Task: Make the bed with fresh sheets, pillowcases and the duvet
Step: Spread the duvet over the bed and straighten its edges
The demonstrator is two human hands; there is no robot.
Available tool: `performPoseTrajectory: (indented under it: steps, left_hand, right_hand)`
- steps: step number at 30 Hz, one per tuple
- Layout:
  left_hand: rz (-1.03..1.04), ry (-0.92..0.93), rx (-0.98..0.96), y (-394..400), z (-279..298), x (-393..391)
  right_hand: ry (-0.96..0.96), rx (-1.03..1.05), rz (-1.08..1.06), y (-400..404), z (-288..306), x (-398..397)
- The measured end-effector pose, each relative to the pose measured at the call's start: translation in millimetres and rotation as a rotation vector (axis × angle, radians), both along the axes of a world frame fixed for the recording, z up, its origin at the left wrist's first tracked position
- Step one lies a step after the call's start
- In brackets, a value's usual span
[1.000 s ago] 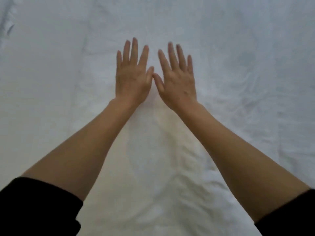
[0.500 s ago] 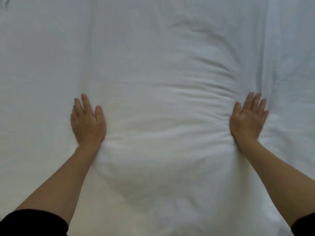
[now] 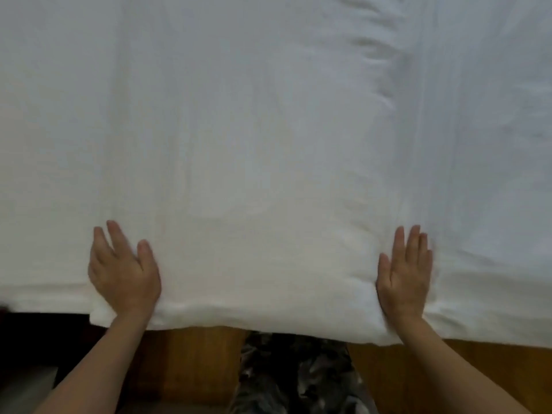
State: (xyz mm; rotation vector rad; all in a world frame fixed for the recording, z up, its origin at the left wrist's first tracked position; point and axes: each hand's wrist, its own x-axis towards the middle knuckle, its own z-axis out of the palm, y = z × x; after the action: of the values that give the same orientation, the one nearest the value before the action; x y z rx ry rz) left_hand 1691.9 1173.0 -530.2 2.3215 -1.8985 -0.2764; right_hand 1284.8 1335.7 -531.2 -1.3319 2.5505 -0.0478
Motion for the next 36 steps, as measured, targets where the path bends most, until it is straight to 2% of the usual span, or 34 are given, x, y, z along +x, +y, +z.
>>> performPoseTrajectory:
  steps: [5, 10, 13, 16, 21, 24, 27, 31, 36]
  left_hand:
    - [-0.065, 0.030, 0.044, 58.2, -1.6, 39.9]
    - [0.082, 0.109, 0.064, 51.3, 11.9, 31.4]
    - [0.124, 0.142, 0.026, 48.6, 25.2, 6.6]
    - [-0.010, 0.195, -0.032, 46.9, 39.1, -38.9]
    - [-0.395, 0.160, -0.046, 69.5, 57.8, -168.9]
    - [-0.622, 0.123, -0.110, 81.8, 58.3, -279.6]
    - [-0.732, 0.062, -0.057, 100.4, 31.9, -405.3]
    - [-0.679, -0.003, 0.071, 171.4, -0.5, -549.5]
    - [-0.892, 0.088, 0.149, 279.7, 5.9, -698.0]
  right_hand:
    - [-0.042, 0.006, -0.027, 57.5, 2.3, 34.9]
    - [-0.084, -0.011, -0.036, 56.3, 18.6, 34.3]
    - [-0.072, -0.159, -0.086, 47.9, 27.4, 34.9]
    - [-0.007, -0.285, -0.016, 27.7, 33.1, 31.6]
    - [0.040, -0.281, 0.052, -32.1, 36.1, -12.5]
    - [0.011, -0.198, 0.106, -53.2, 33.8, -70.3]
    - [-0.035, -0.062, 0.213, -27.9, 16.0, -158.8]
    - [0.022, -0.074, 0.212, 69.5, -0.3, -306.8]
    - [0.075, 0.042, -0.033, 205.8, 12.1, -498.6]
